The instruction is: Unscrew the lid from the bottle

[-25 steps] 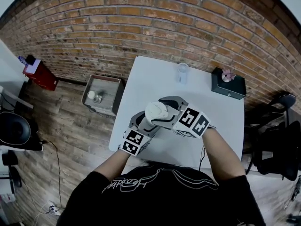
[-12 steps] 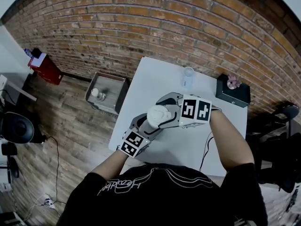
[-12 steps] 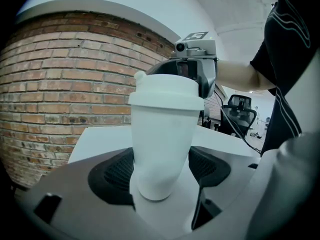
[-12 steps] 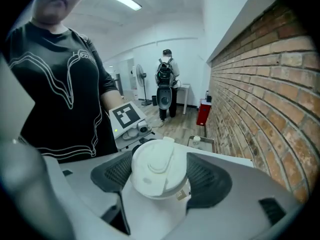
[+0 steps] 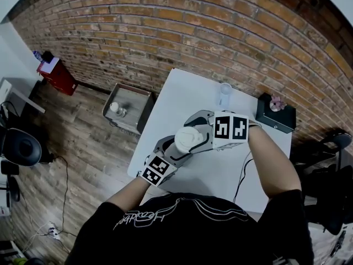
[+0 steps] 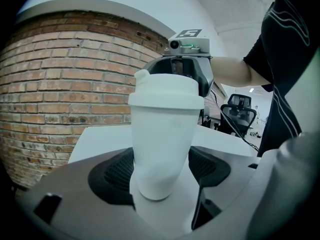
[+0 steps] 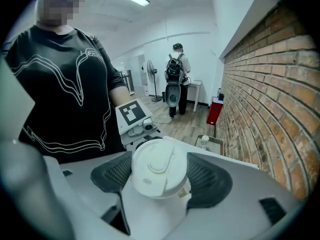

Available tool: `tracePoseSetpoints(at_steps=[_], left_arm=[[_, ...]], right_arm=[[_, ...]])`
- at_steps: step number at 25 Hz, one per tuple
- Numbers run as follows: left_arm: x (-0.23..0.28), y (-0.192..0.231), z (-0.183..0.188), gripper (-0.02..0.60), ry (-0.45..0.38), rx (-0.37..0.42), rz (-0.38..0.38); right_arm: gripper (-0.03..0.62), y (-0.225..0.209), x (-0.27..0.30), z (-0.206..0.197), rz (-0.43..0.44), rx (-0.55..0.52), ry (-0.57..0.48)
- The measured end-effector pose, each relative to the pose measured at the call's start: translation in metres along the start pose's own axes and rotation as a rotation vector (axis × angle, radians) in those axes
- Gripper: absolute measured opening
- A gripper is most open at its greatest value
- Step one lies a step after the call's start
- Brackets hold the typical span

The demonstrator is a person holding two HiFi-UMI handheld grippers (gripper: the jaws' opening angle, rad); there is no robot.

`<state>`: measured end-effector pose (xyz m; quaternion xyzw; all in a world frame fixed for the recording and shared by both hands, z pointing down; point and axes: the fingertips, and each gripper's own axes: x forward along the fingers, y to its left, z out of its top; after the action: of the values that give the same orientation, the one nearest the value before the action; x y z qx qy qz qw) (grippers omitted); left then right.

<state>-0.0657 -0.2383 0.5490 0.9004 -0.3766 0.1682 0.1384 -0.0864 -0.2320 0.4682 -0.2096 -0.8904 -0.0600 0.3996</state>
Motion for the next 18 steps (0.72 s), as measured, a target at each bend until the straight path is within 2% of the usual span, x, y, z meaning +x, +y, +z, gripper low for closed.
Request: tracePoseSetpoints(at_steps=[3,4,9,14,18], left_arm=[[0.0,0.0,0.0,0.357,-0.001,0.001,0.001],[0.0,0.001,0.0,0.357,-0.002,0.001,0.002],[-0.001,0.002,-0.001,0.357,-0.004,-0.003,0.003],[0.0,0.002,-0.002,0.357,-0.003,-0.007,0.005],[0.0,0.002,-0.001,0.357,-0.011,-0.006,0.008]], right_arm=[[0.345,-0.003,0.0,0.001,-0.048,0.044,-0.014],[0.368,-0.005,-0.001,0.001,-0.076,0.068,-0.025],[0.399,-0.014,-0.018,0.003,-0.292,0.224,-0.124],[0.382,-0.012,-0.027,0.01,-0.458,0.458,-0.303],[0.392,-0.01,-0.02,0.005,-0.595,0.557,-0.312]])
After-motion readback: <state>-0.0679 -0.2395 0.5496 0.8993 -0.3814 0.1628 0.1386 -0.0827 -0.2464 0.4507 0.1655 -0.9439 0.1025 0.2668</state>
